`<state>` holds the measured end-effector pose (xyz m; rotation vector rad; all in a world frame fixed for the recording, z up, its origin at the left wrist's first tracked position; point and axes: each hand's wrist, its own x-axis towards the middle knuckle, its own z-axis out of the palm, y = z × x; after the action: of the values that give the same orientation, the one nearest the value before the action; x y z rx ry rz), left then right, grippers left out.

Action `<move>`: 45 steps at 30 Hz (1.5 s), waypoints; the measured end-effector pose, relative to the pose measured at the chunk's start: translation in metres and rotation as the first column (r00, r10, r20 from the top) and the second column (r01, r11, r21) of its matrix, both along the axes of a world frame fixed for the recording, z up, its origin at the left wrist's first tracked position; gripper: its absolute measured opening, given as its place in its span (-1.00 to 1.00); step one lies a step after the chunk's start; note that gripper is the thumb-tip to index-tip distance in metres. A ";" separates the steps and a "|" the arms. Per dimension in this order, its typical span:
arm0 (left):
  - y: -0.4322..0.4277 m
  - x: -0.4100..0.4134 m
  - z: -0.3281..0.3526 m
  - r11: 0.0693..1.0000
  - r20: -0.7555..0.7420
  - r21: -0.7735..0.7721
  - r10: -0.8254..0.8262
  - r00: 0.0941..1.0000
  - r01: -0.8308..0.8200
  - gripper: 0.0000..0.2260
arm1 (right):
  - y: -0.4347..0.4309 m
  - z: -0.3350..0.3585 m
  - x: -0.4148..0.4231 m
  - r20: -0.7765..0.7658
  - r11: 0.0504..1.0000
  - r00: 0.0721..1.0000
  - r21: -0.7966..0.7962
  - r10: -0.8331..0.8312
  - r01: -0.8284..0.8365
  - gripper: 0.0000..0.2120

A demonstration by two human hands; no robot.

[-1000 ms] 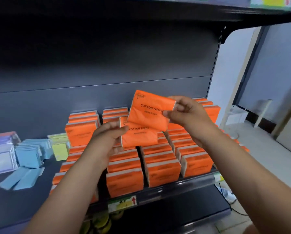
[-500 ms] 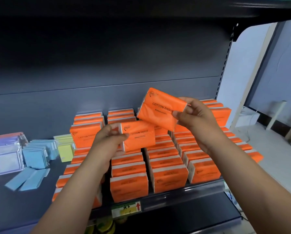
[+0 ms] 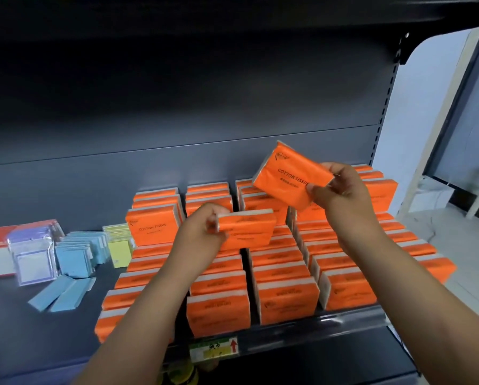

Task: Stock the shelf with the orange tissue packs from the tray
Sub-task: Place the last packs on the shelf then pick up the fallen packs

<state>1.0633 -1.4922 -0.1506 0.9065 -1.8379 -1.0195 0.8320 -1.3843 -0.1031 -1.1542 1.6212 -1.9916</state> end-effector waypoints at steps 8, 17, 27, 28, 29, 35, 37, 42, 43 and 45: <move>0.006 -0.064 -0.005 0.997 0.033 0.001 -0.082 0.996 0.082 -0.58 | 0.015 0.002 -0.030 0.044 0.993 0.993 -0.053 -0.107 0.109 -0.64; 0.035 -0.121 -0.012 0.990 0.071 -0.045 -0.129 0.989 0.132 -0.65 | 0.042 0.002 -0.064 0.104 0.970 0.977 -0.139 -0.186 0.199 -0.66; 0.044 -0.222 -0.006 0.988 0.097 -0.071 -0.131 0.987 0.138 -0.71 | 0.067 -0.013 -0.115 0.039 0.907 0.920 -0.156 -0.390 0.392 -0.65; 0.044 -0.234 -0.007 0.988 0.107 -0.073 -0.128 0.986 0.136 -0.73 | 0.069 -0.014 -0.118 0.040 0.893 0.908 -0.171 -0.417 0.417 -0.66; 0.044 -0.246 -0.007 0.988 0.116 -0.083 -0.123 0.986 0.133 -0.75 | 0.071 -0.015 -0.122 0.042 0.880 0.898 -0.183 -0.438 0.438 -0.67; 0.033 -0.306 -0.013 0.981 0.215 -0.171 -0.056 0.975 0.094 -0.69 | 0.078 -0.025 -0.140 0.048 0.854 0.882 -0.232 -0.469 0.466 -0.66; 0.030 -0.319 -0.013 0.978 0.236 -0.193 -0.027 0.971 0.075 -0.67 | 0.077 -0.029 -0.144 0.045 0.852 0.879 -0.227 -0.475 0.472 -0.67; 0.039 -0.336 -0.018 0.950 0.256 -0.307 0.020 0.967 0.061 -0.68 | 0.074 -0.038 -0.152 0.056 0.854 0.877 -0.206 -0.477 0.478 -0.66; 0.042 -0.337 -0.020 0.938 0.256 -0.342 0.027 0.966 0.064 -0.71 | 0.074 -0.039 -0.152 0.055 0.856 0.879 -0.204 -0.474 0.475 -0.66; 0.047 -0.337 -0.020 0.909 0.266 -0.413 0.062 0.962 0.055 -0.75 | 0.074 -0.041 -0.154 0.057 0.858 0.880 -0.198 -0.472 0.474 -0.65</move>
<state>0.7267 -1.4452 -0.1706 0.8135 -2.1739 -0.4755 0.6784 -1.3107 -0.1437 -0.8631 1.8698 -2.5160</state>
